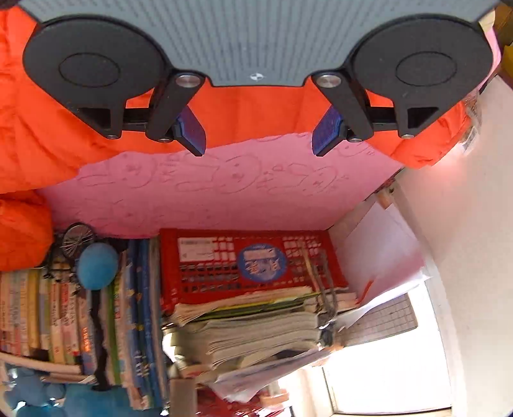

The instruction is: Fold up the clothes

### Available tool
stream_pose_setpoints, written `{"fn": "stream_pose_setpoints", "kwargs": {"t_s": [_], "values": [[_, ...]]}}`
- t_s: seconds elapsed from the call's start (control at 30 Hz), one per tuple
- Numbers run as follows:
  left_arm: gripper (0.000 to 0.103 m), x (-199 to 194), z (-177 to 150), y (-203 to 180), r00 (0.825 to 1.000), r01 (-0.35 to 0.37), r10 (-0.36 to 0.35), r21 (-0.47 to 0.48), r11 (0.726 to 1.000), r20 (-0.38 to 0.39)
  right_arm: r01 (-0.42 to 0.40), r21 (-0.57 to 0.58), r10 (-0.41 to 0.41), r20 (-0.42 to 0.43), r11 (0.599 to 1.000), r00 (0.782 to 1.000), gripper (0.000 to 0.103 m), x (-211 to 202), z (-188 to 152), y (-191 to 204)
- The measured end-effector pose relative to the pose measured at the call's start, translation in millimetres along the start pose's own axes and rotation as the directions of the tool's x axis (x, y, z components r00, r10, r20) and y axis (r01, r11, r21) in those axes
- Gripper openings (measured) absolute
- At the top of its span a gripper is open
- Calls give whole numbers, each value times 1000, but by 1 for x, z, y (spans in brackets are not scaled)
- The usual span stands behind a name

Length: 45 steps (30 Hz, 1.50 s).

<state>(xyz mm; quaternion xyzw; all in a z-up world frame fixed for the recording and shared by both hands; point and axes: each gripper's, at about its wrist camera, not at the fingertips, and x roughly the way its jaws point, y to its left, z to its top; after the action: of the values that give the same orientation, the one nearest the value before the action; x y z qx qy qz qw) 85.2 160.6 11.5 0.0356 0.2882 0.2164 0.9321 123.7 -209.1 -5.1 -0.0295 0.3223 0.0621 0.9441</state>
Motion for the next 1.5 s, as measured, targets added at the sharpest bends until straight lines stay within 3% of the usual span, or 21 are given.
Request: {"fn": "stream_pose_setpoints", "kwargs": {"t_s": [0.1, 0.23, 0.3, 0.4, 0.5, 0.57, 0.63, 0.67, 0.73, 0.8, 0.83, 0.93, 1.0, 1.03, 1.07, 1.1, 1.13, 1.17, 1.3, 1.4, 1.5], "values": [[74, -14, 18, -49, 973, 228, -229, 43, 973, 35, -27, 45, 26, 13, 999, 1000, 65, 4, 22, -4], [75, -11, 23, -130, 930, 357, -366, 157, 921, 30, -71, 88, 69, 28, 994, 997, 58, 32, 46, 0], [75, -2, 20, -156, 932, 353, -362, 202, 914, 9, -77, 82, 74, 30, 994, 997, 57, 52, 50, 4], [76, 25, 5, -165, 970, 233, -243, 255, 938, 8, -29, 120, 33, -31, 992, 999, 55, 79, 44, -4], [93, 51, -9, -173, 992, 117, -126, 302, 946, 11, 1, 145, 5, -45, 989, 999, 50, 88, 32, -24], [96, 60, -5, -159, 987, 158, -156, 233, 960, -25, 53, 138, -45, -59, 989, 997, 39, 87, 31, -33], [96, 65, -2, -149, 982, 190, -184, 179, 965, -49, 114, 91, -108, -63, 989, 992, 36, 83, 35, -39], [96, 65, -3, -148, 981, 193, -187, 176, 965, -51, 140, 57, -138, -28, 989, 990, 37, 79, 39, -39], [96, 65, -3, -148, 980, 198, -192, 170, 965, -53, 183, -7, -182, 49, 983, 982, 50, 71, 48, -37], [96, 65, -3, -147, 979, 204, -198, 160, 966, -56, 163, -21, -160, 106, 986, 981, 72, 75, 66, -35], [96, 66, -3, -146, 978, 208, -202, 154, 966, -59, 156, -18, -153, 116, 988, 981, 76, 81, 76, -33], [97, 69, -2, -143, 973, 226, -218, 130, 965, -70, 132, 39, -134, 62, 991, 989, 83, 121, 107, -32], [97, 70, -2, -141, 970, 238, -230, 112, 965, -77, 103, 130, -103, -6, 986, 995, 94, 150, 121, -37], [97, 71, -2, -140, 968, 244, -237, 104, 964, -81, 85, 196, -80, -34, 977, 996, 94, 162, 125, -42], [97, 72, -2, -139, 966, 251, -243, 94, 963, -85, 70, 254, -58, -53, 965, 997, 87, 170, 125, -46], [97, 73, -2, -138, 964, 257, -249, 85, 963, -88, 56, 320, -31, -82, 946, 996, 52, 179, 124, -50], [97, 74, -2, -136, 962, 263, -255, 76, 962, -92, 42, 370, -2, -109, 928, 994, 28, 183, 122, -52], [97, 75, -1, -135, 960, 269, -262, 67, 961, -95, 29, 401, 21, -119, 916, 993, 17, 182, 119, -53], [97, 78, -1, -131, 952, 291, -286, 32, 956, -108, 54, 310, -45, -38, 949, 998, 12, 140, 109, -43], [97, 77, -2, -132, 954, 287, -282, 39, 957, -105, 70, 314, -89, 47, 947, 995, 12, 102, 95, -45], [97, 75, -1, -132, 956, 282, -277, 45, 958, -94, 85, 290, -94, 18, 953, 995, 13, 103, 83, -48]]}}
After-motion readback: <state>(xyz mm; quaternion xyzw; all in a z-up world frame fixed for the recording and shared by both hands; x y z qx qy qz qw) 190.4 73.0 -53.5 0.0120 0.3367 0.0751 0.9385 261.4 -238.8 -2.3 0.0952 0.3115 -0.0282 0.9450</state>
